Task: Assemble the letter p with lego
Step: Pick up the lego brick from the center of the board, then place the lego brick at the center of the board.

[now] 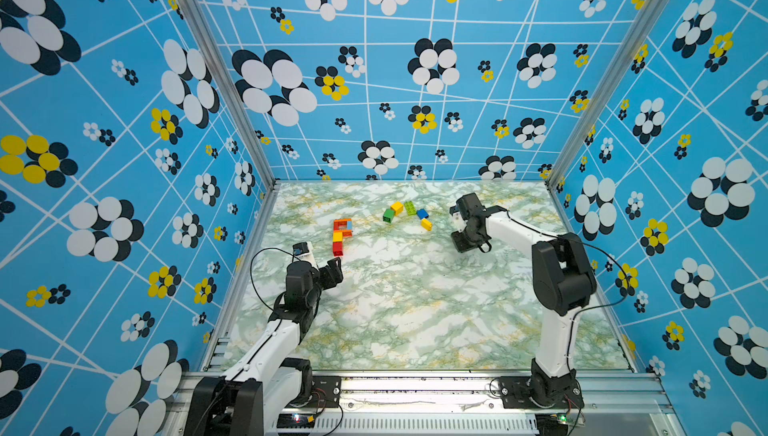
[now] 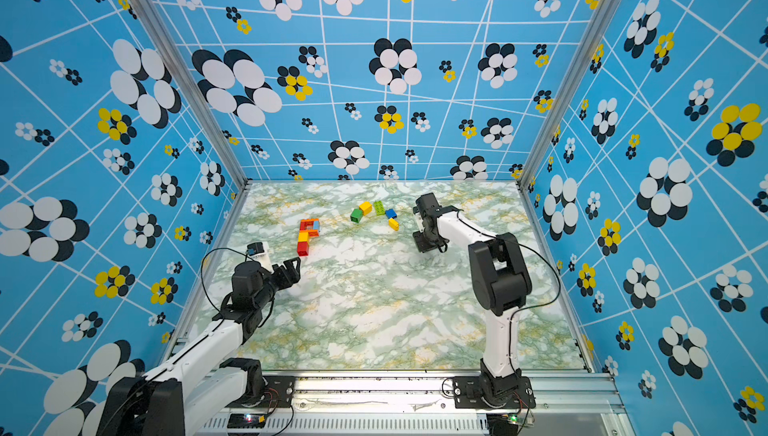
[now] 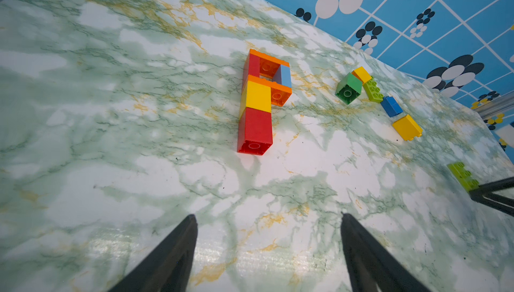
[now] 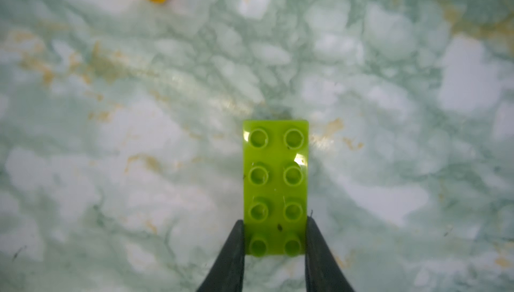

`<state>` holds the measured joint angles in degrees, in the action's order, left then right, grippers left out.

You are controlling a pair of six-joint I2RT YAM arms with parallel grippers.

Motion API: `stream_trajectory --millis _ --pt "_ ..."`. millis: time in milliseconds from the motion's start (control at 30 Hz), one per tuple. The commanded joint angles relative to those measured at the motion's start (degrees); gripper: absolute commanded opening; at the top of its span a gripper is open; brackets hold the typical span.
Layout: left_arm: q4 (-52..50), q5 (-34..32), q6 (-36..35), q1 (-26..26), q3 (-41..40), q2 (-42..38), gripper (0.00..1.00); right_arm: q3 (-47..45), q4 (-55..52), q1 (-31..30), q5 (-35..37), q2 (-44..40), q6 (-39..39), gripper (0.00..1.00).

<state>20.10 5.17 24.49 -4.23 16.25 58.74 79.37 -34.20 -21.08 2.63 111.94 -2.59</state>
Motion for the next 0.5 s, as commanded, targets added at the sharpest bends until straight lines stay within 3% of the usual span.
stream_trajectory --millis 0,167,467 --pt "2.0 2.0 0.3 0.4 2.3 2.4 0.82 -6.3 4.1 -5.3 1.7 -4.8 -1.5 0.22" --pt "2.1 6.4 -0.1 0.0 4.2 6.4 0.81 -9.0 3.9 -12.4 0.2 -6.9 -4.8 0.22" --pt "0.2 9.2 -0.6 -0.3 6.7 10.6 0.81 -5.8 3.6 -20.6 -3.5 -1.8 -11.2 0.22"
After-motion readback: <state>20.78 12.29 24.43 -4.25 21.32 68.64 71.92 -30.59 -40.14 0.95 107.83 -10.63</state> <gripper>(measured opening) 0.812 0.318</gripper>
